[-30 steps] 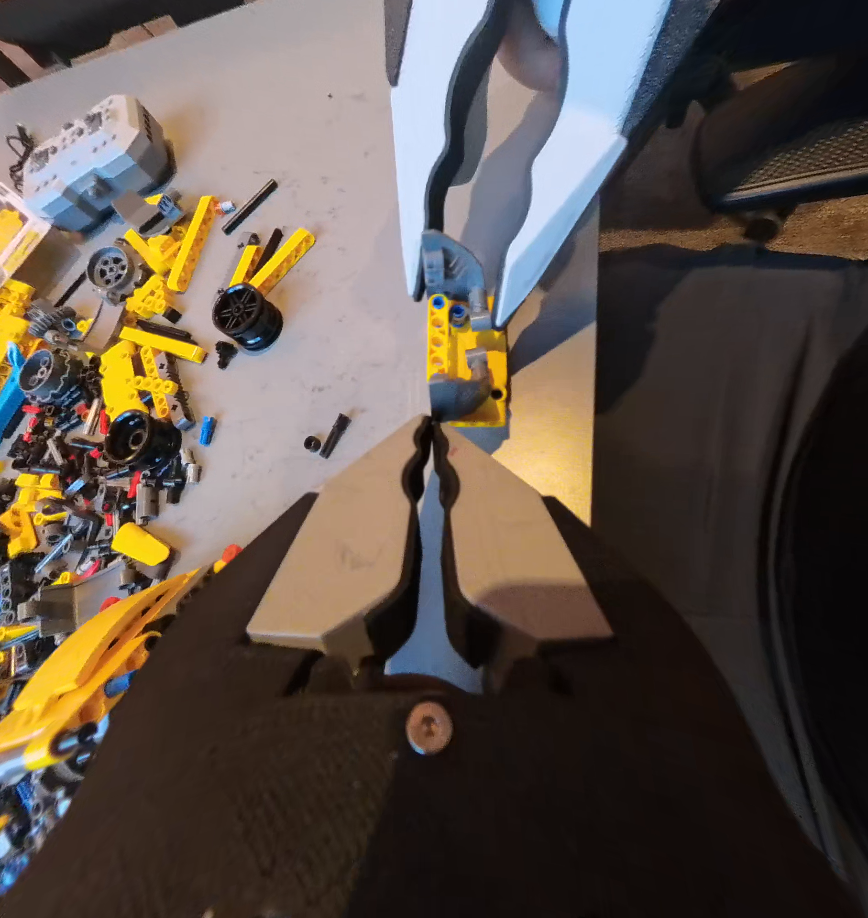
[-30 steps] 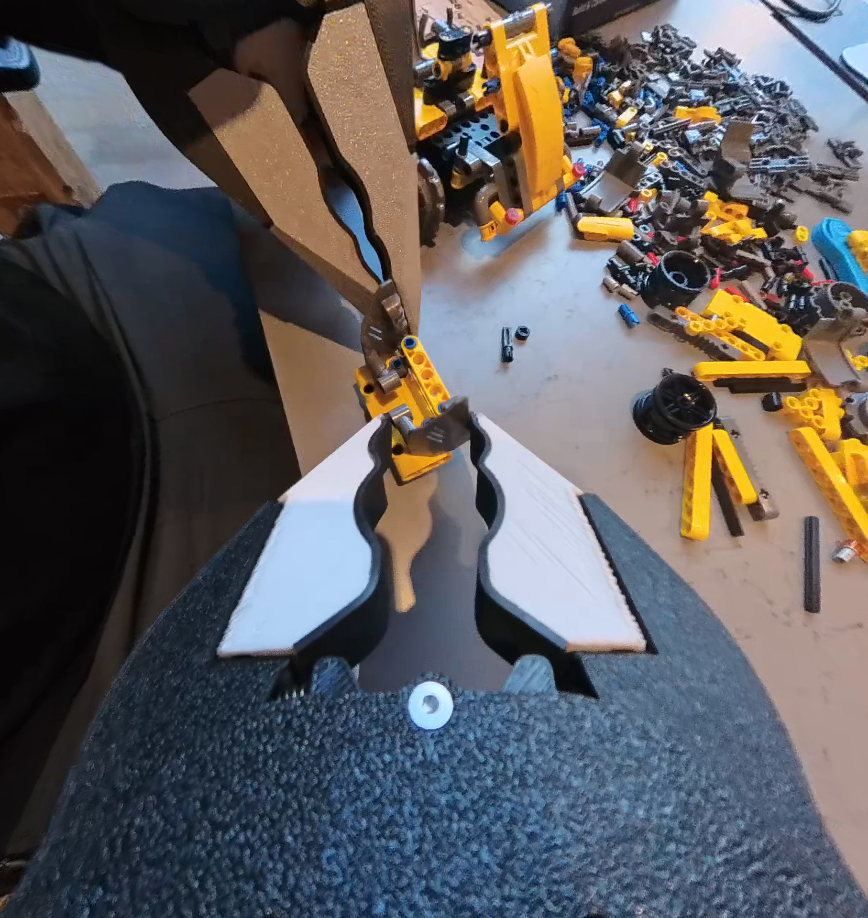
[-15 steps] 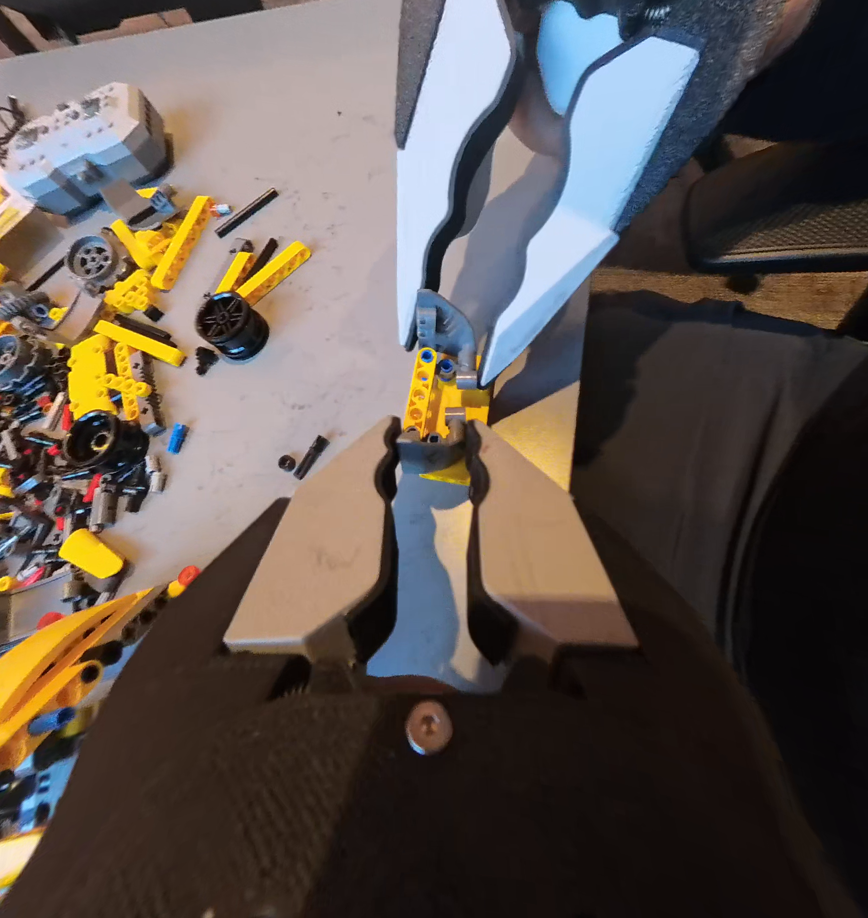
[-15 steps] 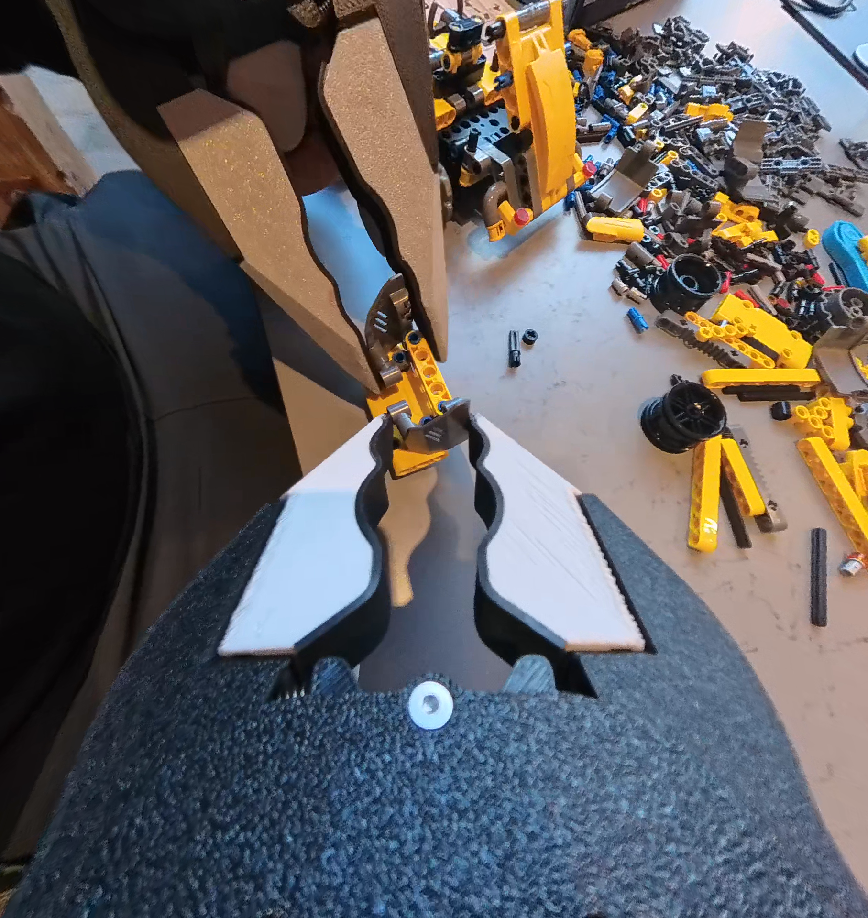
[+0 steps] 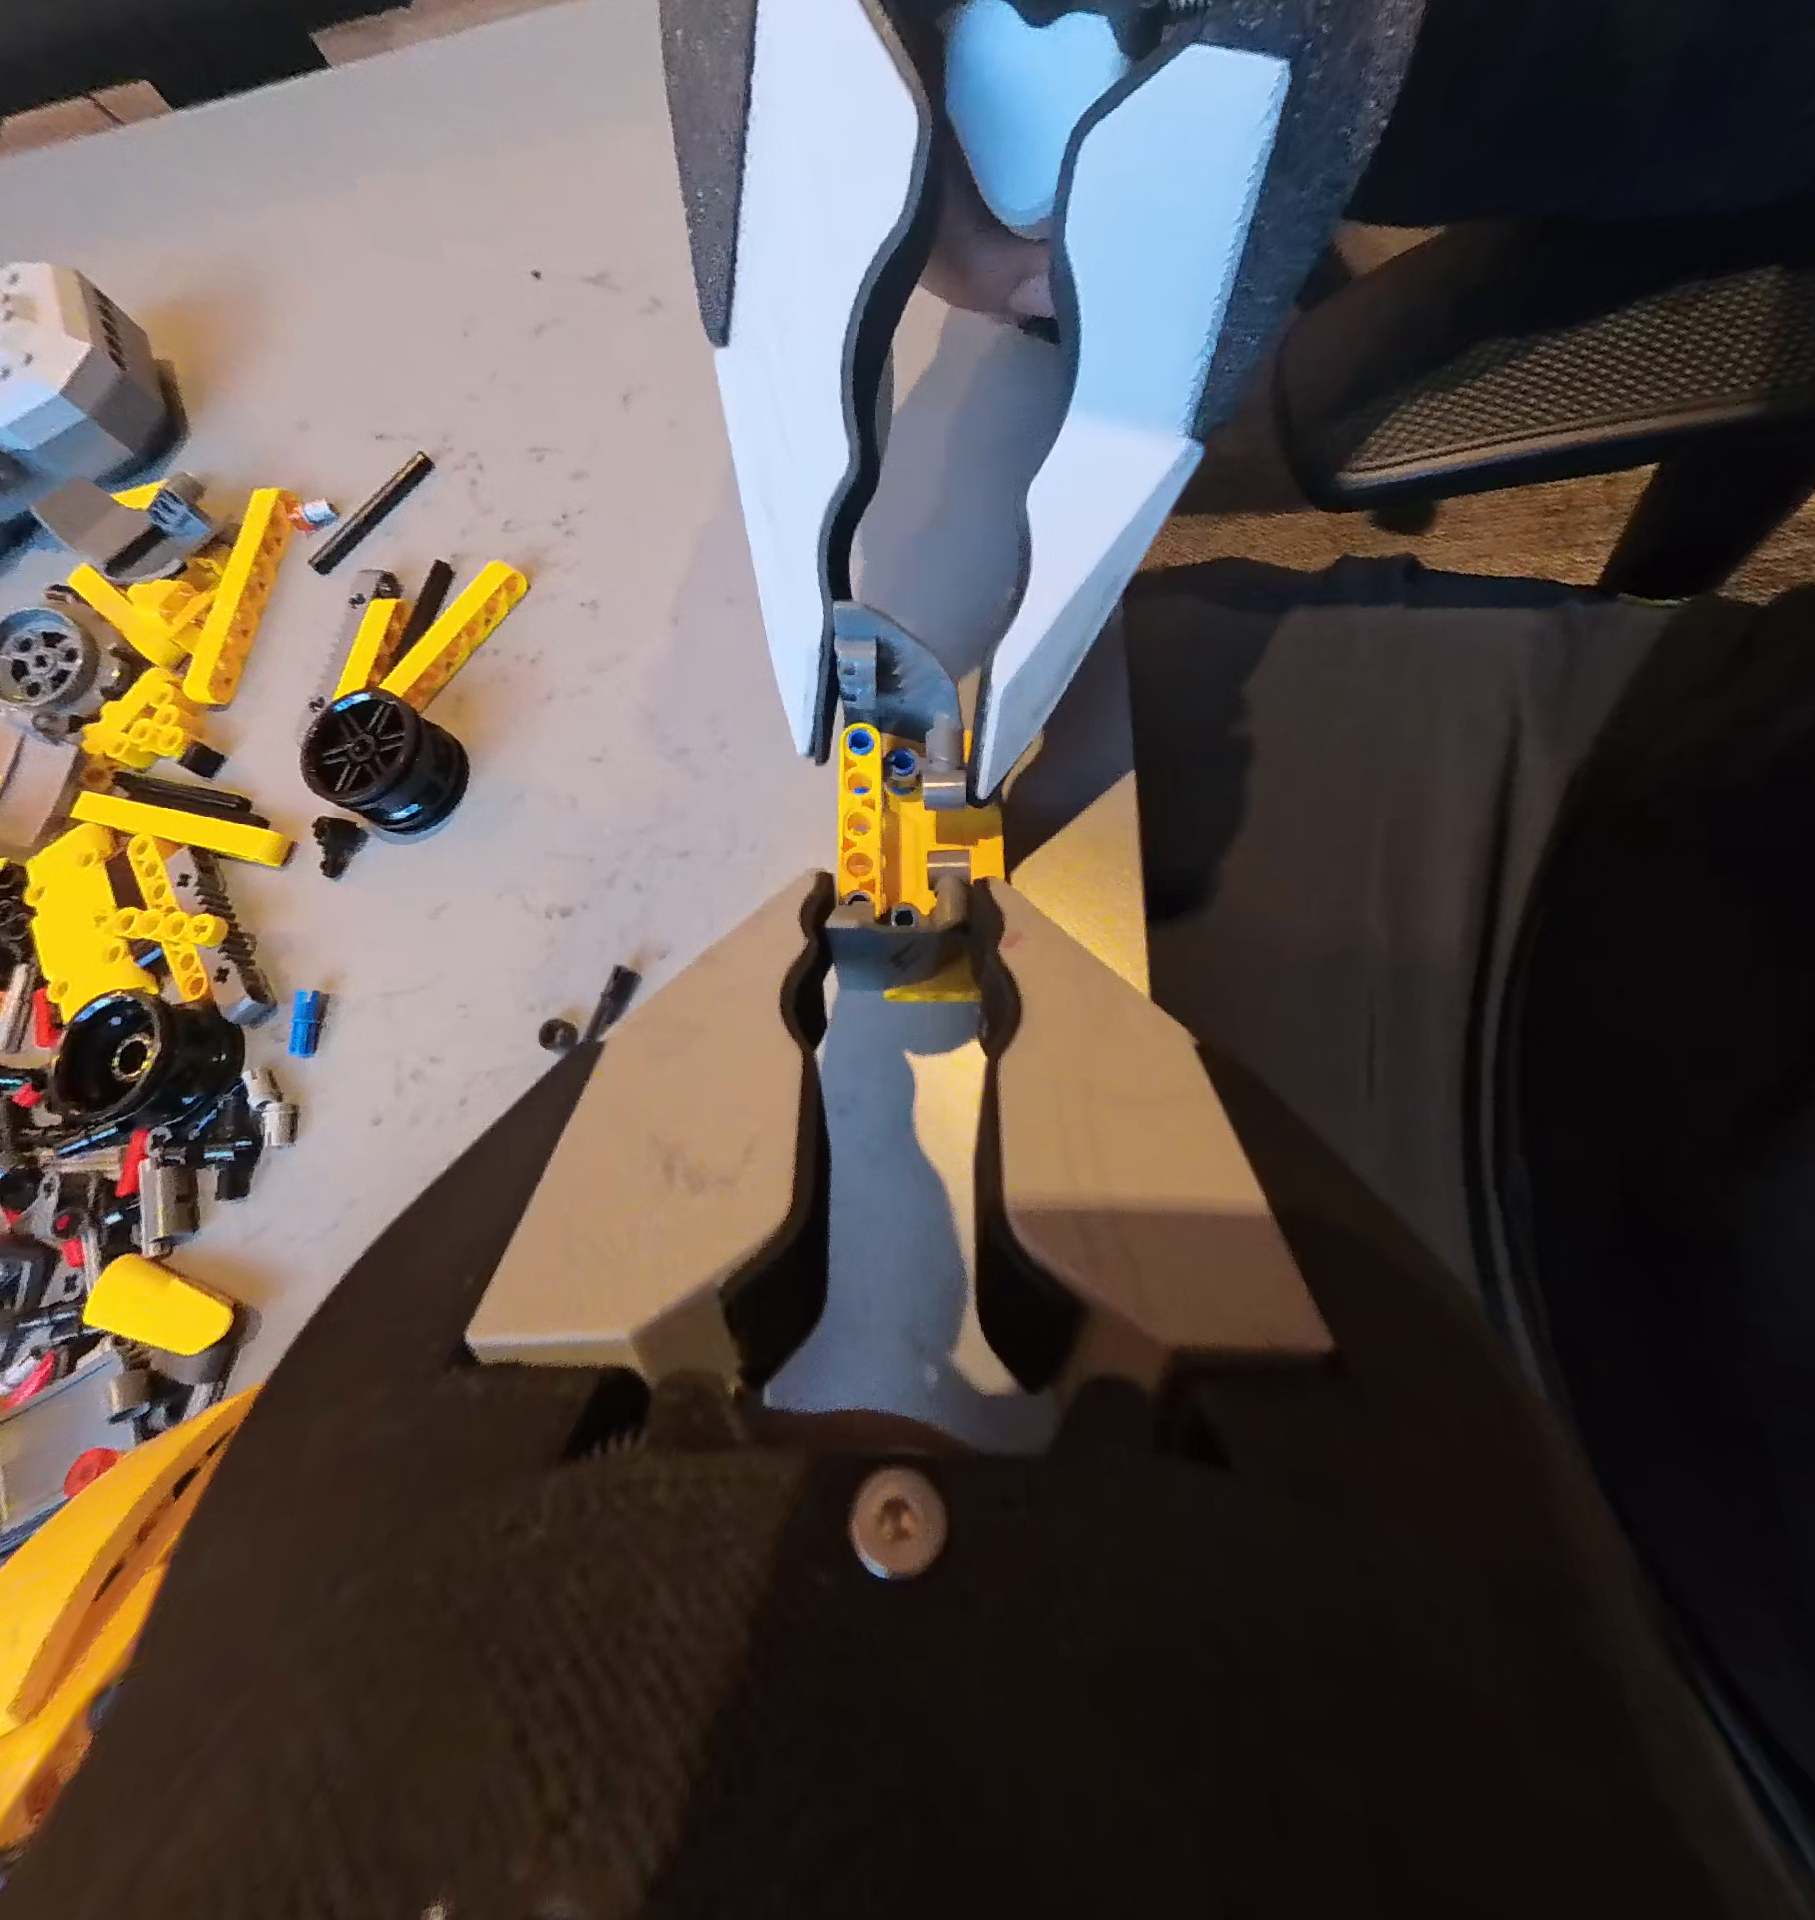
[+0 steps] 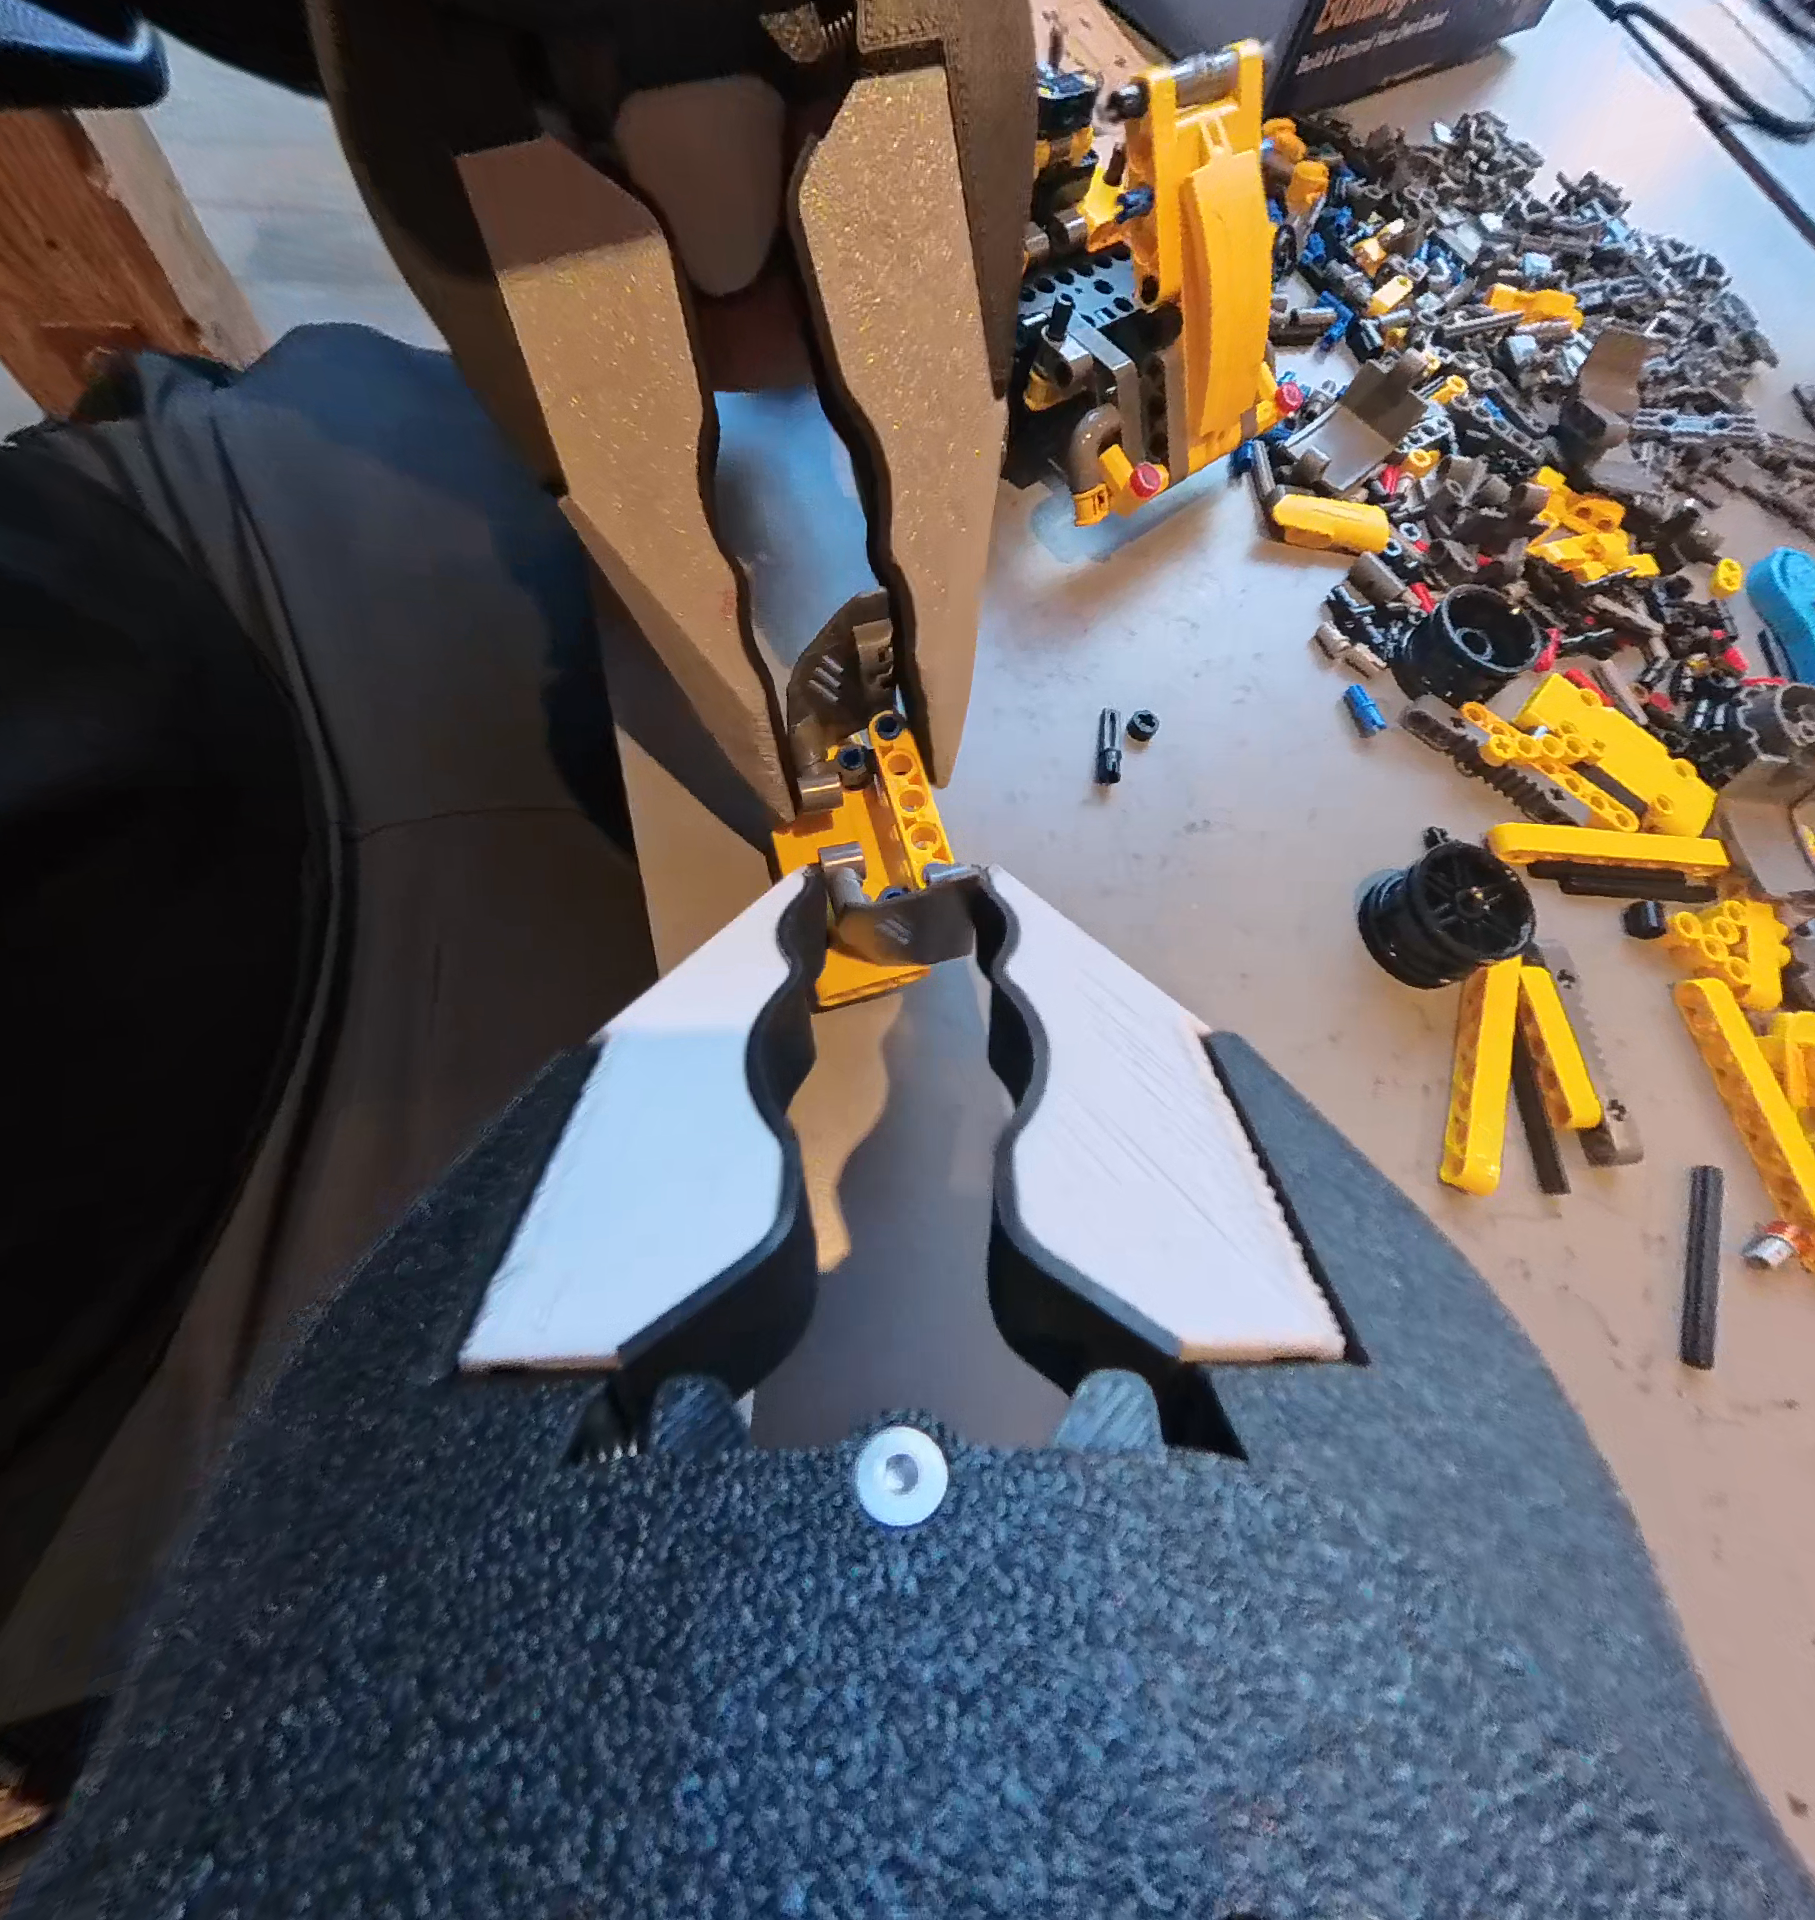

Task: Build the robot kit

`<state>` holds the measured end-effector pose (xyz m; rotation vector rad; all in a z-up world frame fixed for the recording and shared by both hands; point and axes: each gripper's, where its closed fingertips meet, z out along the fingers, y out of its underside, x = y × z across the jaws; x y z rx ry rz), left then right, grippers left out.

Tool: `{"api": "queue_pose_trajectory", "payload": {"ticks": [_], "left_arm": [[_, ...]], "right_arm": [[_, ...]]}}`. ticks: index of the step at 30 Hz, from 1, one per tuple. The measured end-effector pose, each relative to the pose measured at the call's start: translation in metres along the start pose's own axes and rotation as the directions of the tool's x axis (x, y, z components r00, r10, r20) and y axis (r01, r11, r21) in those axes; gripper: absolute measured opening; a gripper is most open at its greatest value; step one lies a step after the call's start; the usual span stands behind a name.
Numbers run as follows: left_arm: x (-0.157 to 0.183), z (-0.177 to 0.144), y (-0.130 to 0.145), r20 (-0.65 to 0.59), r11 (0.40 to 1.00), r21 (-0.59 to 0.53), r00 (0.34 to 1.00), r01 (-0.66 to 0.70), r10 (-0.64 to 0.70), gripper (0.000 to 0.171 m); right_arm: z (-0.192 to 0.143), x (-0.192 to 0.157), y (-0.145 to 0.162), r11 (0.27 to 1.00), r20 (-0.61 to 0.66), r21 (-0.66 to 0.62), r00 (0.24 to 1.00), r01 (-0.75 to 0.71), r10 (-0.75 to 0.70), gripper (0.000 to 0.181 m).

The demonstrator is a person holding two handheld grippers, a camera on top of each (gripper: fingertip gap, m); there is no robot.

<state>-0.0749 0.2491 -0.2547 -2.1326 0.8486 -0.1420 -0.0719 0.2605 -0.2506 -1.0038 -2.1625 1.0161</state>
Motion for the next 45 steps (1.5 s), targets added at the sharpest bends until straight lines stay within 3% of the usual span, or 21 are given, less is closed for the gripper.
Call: {"api": "queue_pose_trajectory", "payload": {"ticks": [6, 11, 13, 15, 17, 20, 23, 24, 27, 29, 31, 33, 36, 38, 42, 45], "left_arm": [[0.004, -0.001, 0.000, -0.018, 0.998, 0.038, 0.999, 0.044, -0.043, 0.024], [-0.008, 0.000, 0.003, 0.000, 0.977, 0.021, 0.977, 0.212, -0.212, 0.024], [-0.017, -0.001, 0.001, 0.017, 0.938, 0.061, 0.939, 0.341, -0.342, 0.023], [-0.026, -0.006, -0.003, 0.006, 0.855, 0.139, 0.863, 0.499, -0.505, 0.024], [-0.035, -0.011, -0.014, -0.047, 0.723, 0.262, 0.757, 0.639, -0.652, 0.024], [-0.037, -0.014, -0.025, -0.144, 0.550, 0.370, 0.631, 0.749, -0.762, 0.024], [-0.034, -0.012, -0.033, -0.220, 0.406, 0.425, 0.527, 0.809, -0.821, 0.024], [-0.034, -0.011, -0.035, -0.234, 0.367, 0.440, 0.499, 0.820, -0.834, 0.024], [-0.029, -0.008, -0.033, -0.250, 0.313, 0.451, 0.455, 0.836, -0.855, 0.024], [-0.022, -0.008, -0.032, -0.270, 0.324, 0.426, 0.461, 0.845, -0.845, 0.026], [-0.016, -0.012, -0.027, -0.258, 0.369, 0.397, 0.489, 0.840, -0.834, 0.041], [-0.008, -0.020, -0.016, -0.179, 0.474, 0.386, 0.568, 0.791, -0.803, 0.045], [0.001, -0.041, 0.005, 0.045, 0.688, 0.360, 0.724, 0.631, -0.688, 0.050], [0.012, -0.056, 0.014, 0.135, 0.782, 0.337, 0.795, 0.524, -0.591, 0.049], [0.028, -0.078, 0.036, 0.228, 0.863, 0.282, 0.845, 0.418, -0.484, 0.047], [0.026, -0.099, 0.053, 0.321, 0.885, 0.266, 0.830, 0.382, -0.456, 0.048]], "right_arm": [[0.000, -0.004, 0.000, 1.000, 0.048, 0.013, 0.999, 0.015, -0.015, 0.027], [0.002, 0.012, 0.001, 0.998, 0.042, 0.000, 0.997, -0.070, 0.070, 0.031], [-0.003, 0.019, -0.001, 0.995, 0.011, 0.036, 0.995, -0.095, 0.095, 0.046], [-0.012, 0.025, -0.007, 0.982, -0.008, 0.097, 0.987, -0.160, 0.161, 0.058], [-0.018, 0.029, -0.014, 0.964, -0.050, 0.146, 0.971, -0.224, 0.233, 0.074], [-0.017, 0.031, -0.019, 0.952, -0.171, 0.169, 0.944, -0.255, 0.283, 0.083], [-0.009, 0.026, -0.019, 0.957, -0.238, 0.141, 0.929, -0.254, 0.282, 0.083], [-0.006, 0.023, -0.018, 0.961, -0.237, 0.124, 0.933, -0.249, 0.272, 0.076], [-0.006, 0.023, -0.013, 0.972, -0.267, 0.078, 0.935, -0.220, 0.233, 0.064], [-0.008, 0.018, -0.015, 0.977, -0.229, 0.072, 0.950, -0.199, 0.211, 0.064], [-0.011, 0.015, -0.011, 0.985, -0.195, 0.029, 0.966, -0.170, 0.172, 0.064], [-0.018, 0.018, -0.004, 0.992, -0.185, -0.028, 0.975, -0.127, 0.119, 0.064], [-0.020, 0.016, 0.015, 0.985, -0.085, -0.157, 0.994, -0.077, 0.064, 0.064], [-0.017, 0.014, 0.025, 0.975, -0.002, -0.223, 1.000, -0.008, 0.007, 0.064], [-0.004, 0.026, 0.028, 0.957, 0.106, -0.288, 0.994, 0.038, -0.008, 0.064], [0.000, 0.039, 0.031, 0.938, 0.121, -0.345, 0.993, 0.042, 0.000, 0.064]]}}
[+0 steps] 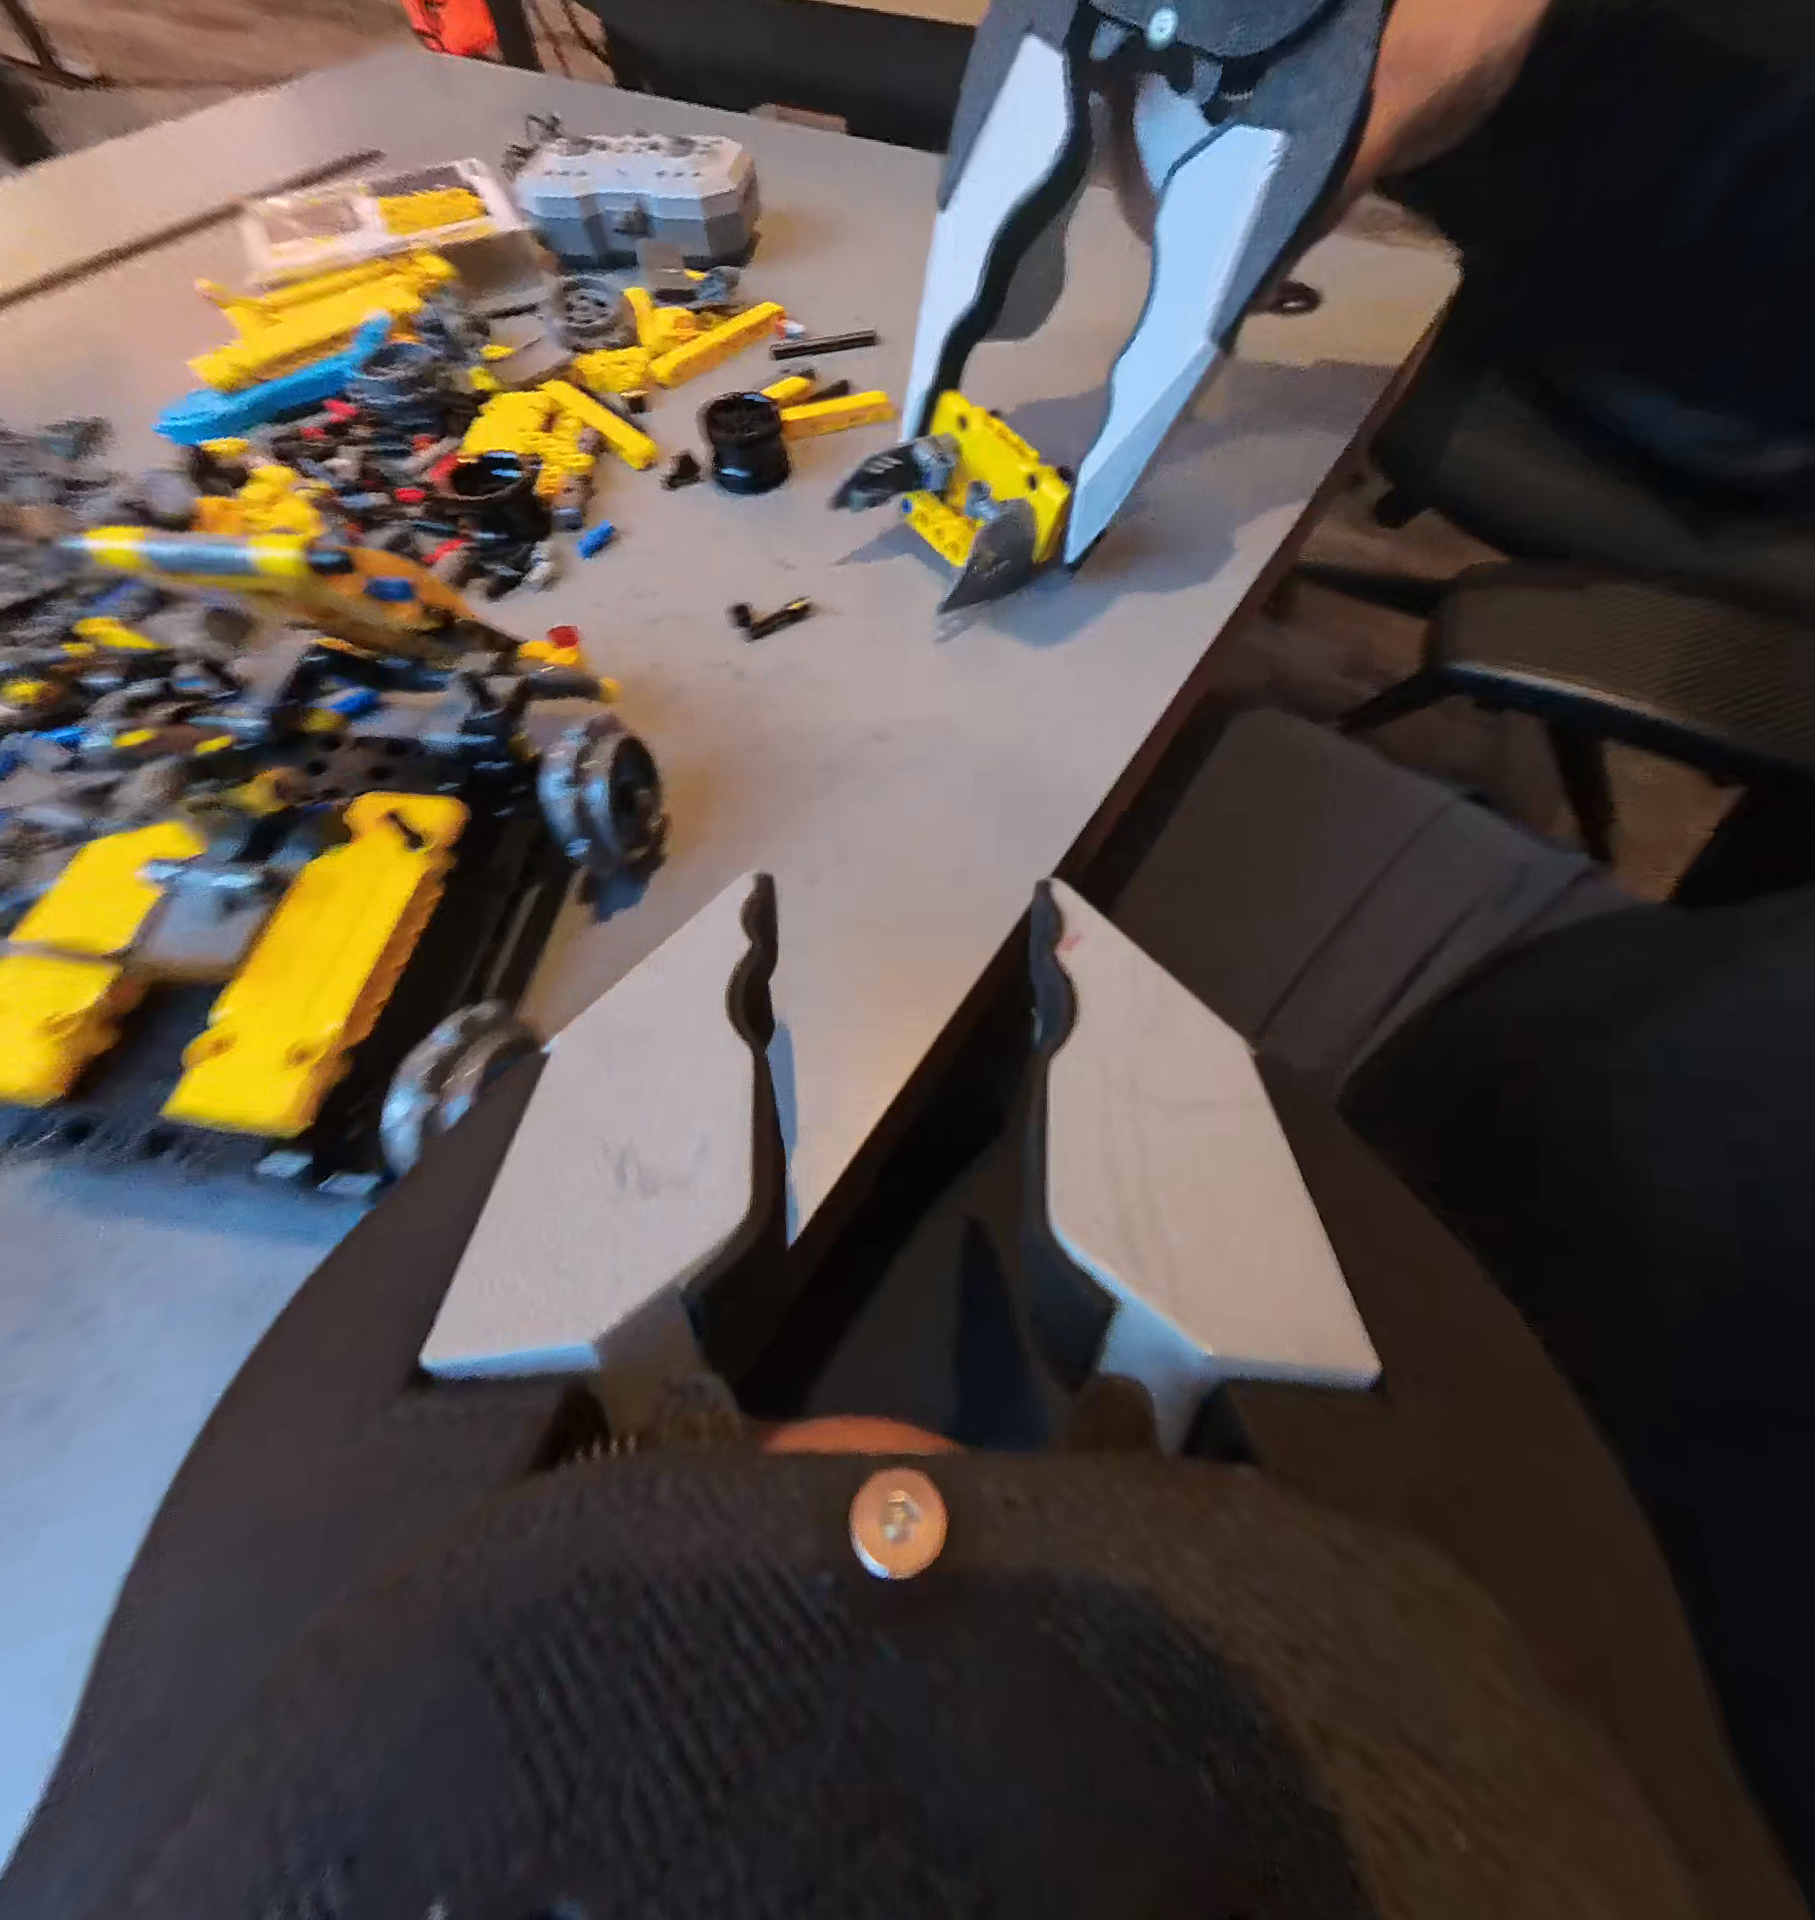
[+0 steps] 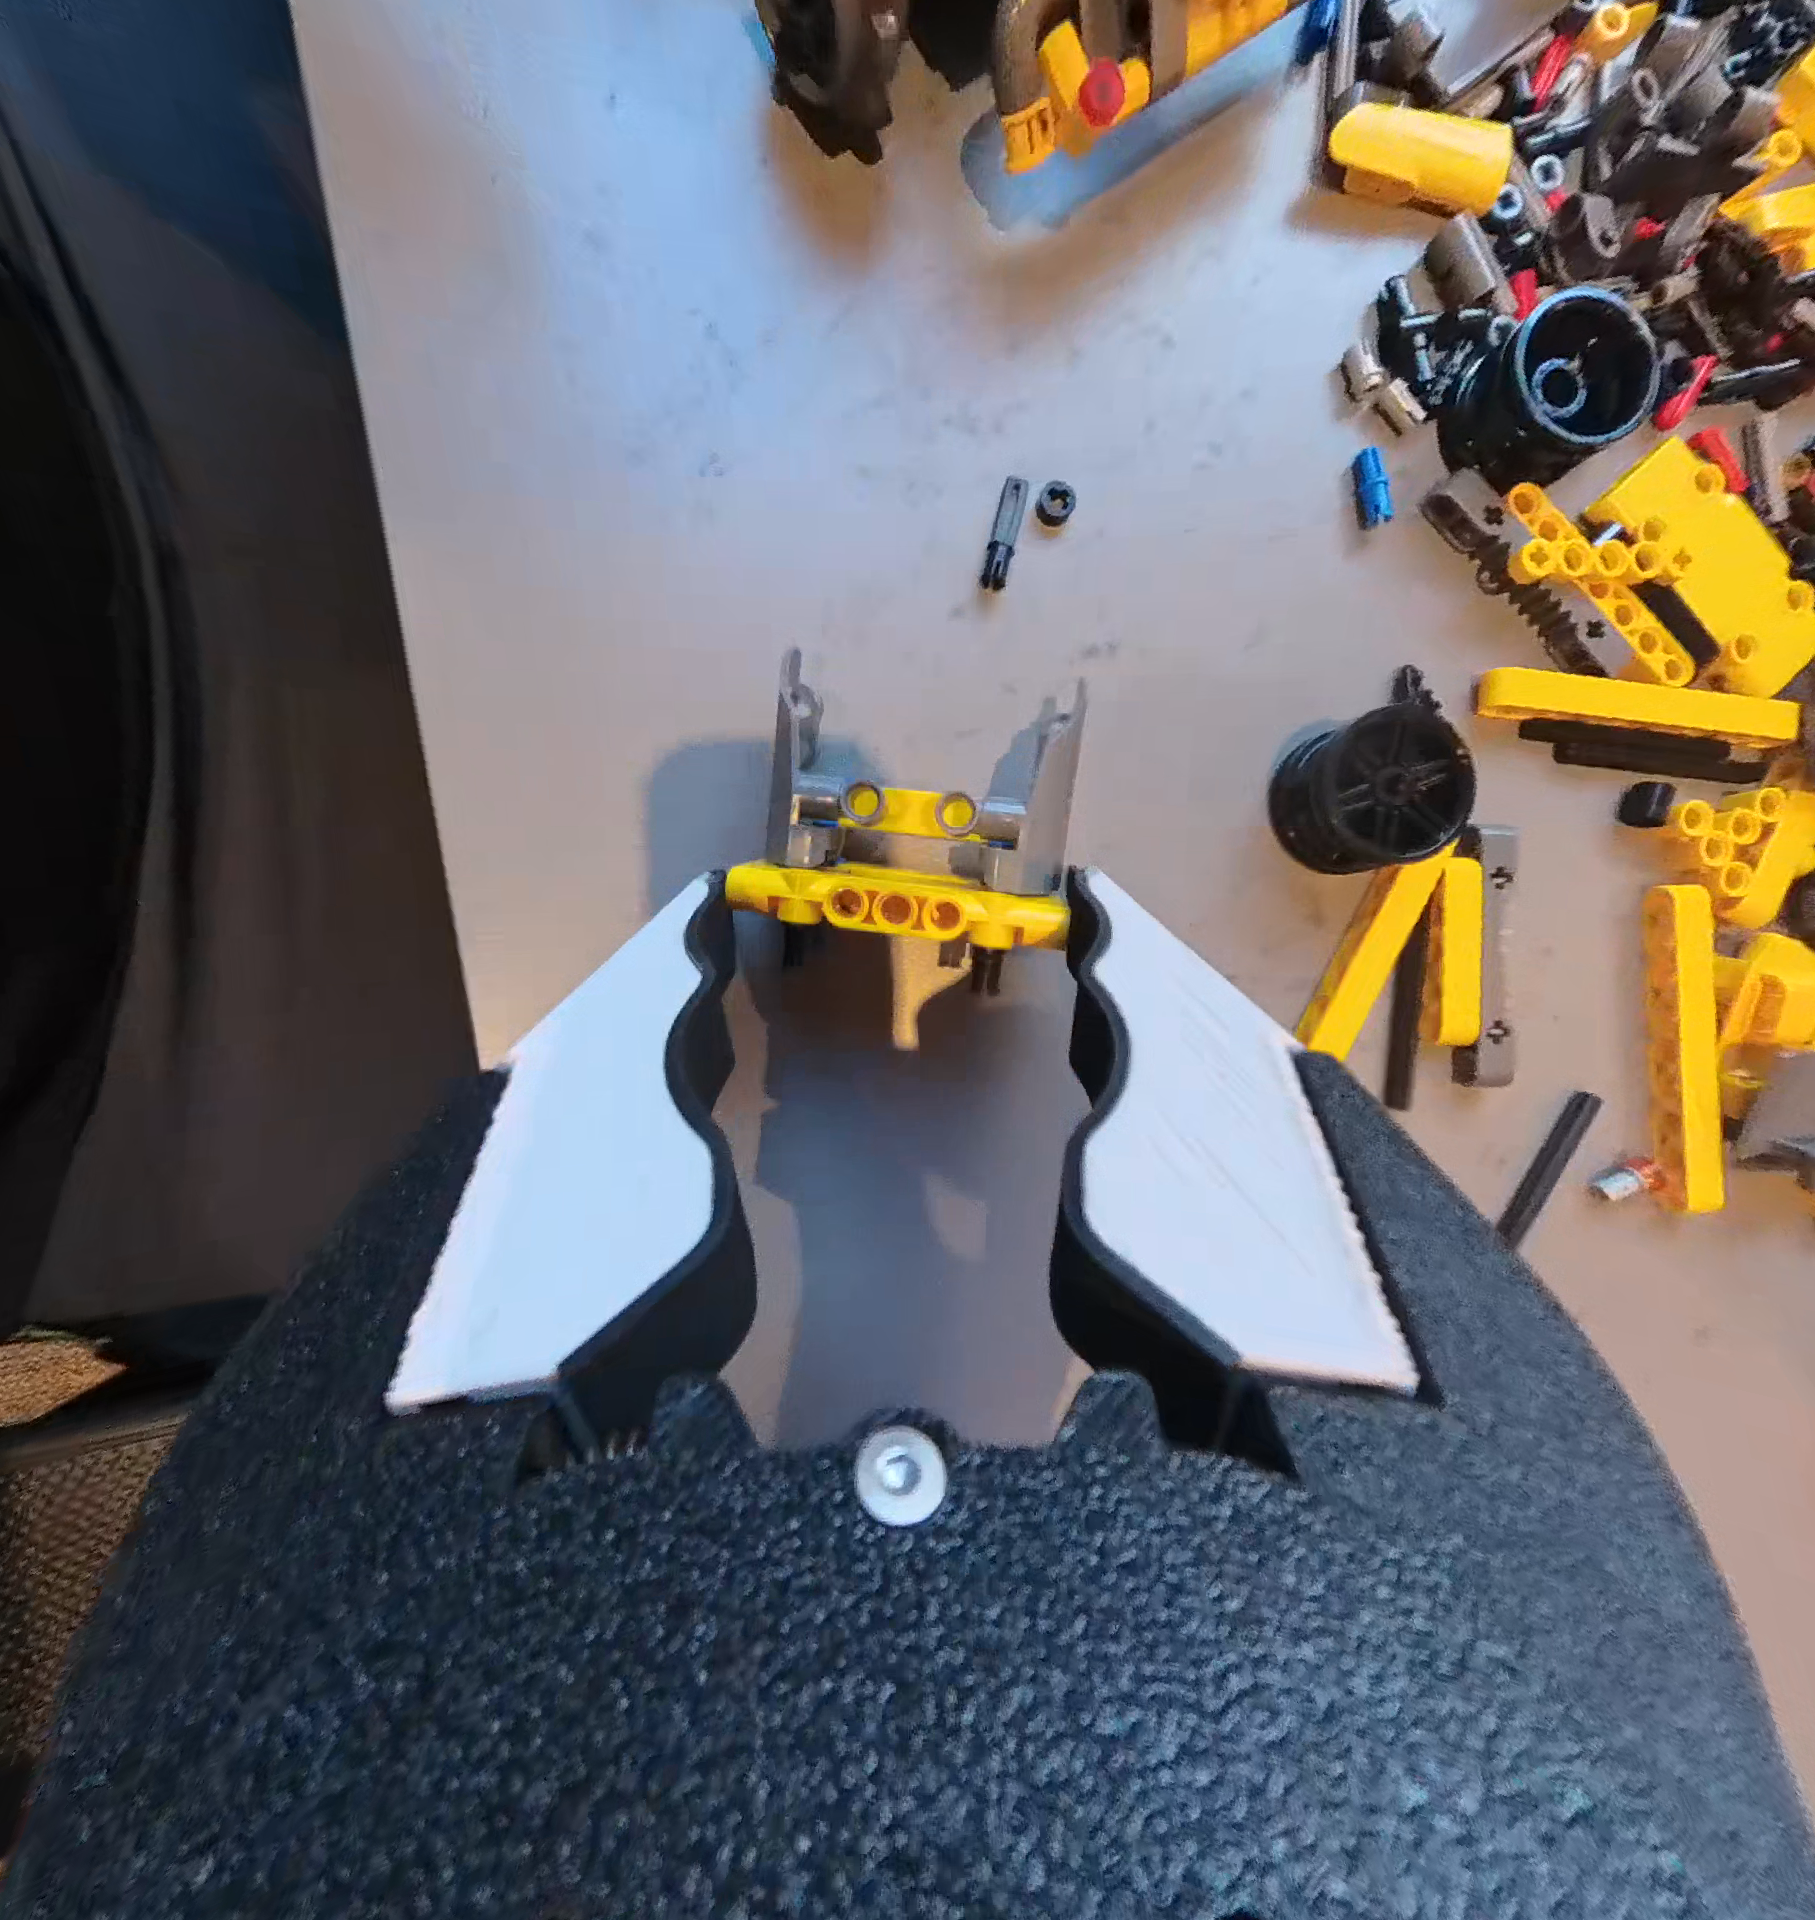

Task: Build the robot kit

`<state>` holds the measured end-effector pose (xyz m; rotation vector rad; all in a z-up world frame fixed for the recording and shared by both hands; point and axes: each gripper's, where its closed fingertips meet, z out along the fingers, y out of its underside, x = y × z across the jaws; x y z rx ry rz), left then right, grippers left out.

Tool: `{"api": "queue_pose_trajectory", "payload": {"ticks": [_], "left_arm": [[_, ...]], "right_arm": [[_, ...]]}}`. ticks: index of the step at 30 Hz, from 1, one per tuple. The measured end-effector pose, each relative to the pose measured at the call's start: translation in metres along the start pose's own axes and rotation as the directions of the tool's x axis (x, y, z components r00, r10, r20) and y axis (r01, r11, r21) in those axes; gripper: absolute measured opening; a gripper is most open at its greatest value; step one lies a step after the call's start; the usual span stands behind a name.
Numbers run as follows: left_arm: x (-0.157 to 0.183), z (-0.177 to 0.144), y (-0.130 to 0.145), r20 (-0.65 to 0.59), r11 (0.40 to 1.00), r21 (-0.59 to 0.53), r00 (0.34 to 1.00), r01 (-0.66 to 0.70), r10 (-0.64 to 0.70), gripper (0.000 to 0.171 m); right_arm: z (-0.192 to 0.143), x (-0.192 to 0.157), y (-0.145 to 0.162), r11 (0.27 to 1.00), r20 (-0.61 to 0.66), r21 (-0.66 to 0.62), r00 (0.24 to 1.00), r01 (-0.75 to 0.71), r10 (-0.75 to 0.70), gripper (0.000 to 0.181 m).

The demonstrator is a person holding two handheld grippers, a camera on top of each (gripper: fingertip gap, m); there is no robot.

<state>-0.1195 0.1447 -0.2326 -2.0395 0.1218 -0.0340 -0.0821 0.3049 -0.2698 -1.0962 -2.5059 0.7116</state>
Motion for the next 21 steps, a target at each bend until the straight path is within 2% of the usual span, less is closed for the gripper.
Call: {"api": "queue_pose_trajectory", "payload": {"ticks": [4, 6, 8, 10, 11, 13, 15, 18, 21], "left_arm": [[-0.044, -0.050, 0.007, 0.147, 1.000, 0.012, 0.989, 0.028, -0.029, 0.048], [-0.091, -0.083, 0.016, 0.271, 0.995, -0.005, 0.958, 0.097, -0.091, 0.053], [-0.143, -0.113, 0.028, 0.369, 0.981, -0.029, 0.914, 0.191, -0.167, 0.068], [-0.189, -0.129, 0.044, 0.427, 0.965, -0.083, 0.884, 0.248, -0.190, 0.082], [-0.207, -0.130, 0.050, 0.423, 0.964, -0.121, 0.891, 0.237, -0.166, 0.082], [-0.233, -0.122, 0.062, 0.371, 0.959, -0.208, 0.923, 0.191, -0.103, 0.071], [-0.259, -0.107, 0.075, 0.385, 0.926, -0.291, 0.916, 0.239, -0.115, 0.082], [-0.262, -0.081, 0.097, 0.331, 0.854, -0.429, 0.931, 0.296, -0.156, 0.102], [-0.264, -0.075, 0.098, 0.336, 0.860, -0.404, 0.925, 0.313, -0.178, 0.103]], "right_arm": [[-0.005, 0.001, -0.007, 0.998, -0.002, 0.051, 1.000, -0.021, 0.022, 0.066], [-0.011, 0.002, -0.008, 0.992, -0.001, 0.102, 0.997, -0.071, 0.071, 0.068], [-0.017, 0.008, -0.008, 0.981, -0.012, 0.150, 0.992, -0.123, 0.126, 0.070], [-0.025, 0.014, -0.013, 0.968, -0.035, 0.207, 0.988, -0.143, 0.153, 0.071], [-0.029, 0.015, -0.019, 0.960, -0.031, 0.240, 0.987, -0.147, 0.159, 0.071], [-0.034, 0.016, -0.036, 0.944, -0.012, 0.294, 0.987, -0.151, 0.162, 0.069], [-0.036, 0.019, -0.060, 0.928, 0.004, 0.337, 0.986, -0.160, 0.169, 0.069], [-0.034, 0.014, -0.104, 0.925, 0.068, 0.355, 0.991, -0.136, 0.119, 0.071], [-0.024, 0.007, -0.145, 0.940, 0.114, 0.338, 0.993, -0.050, 0.012, 0.068]]}}
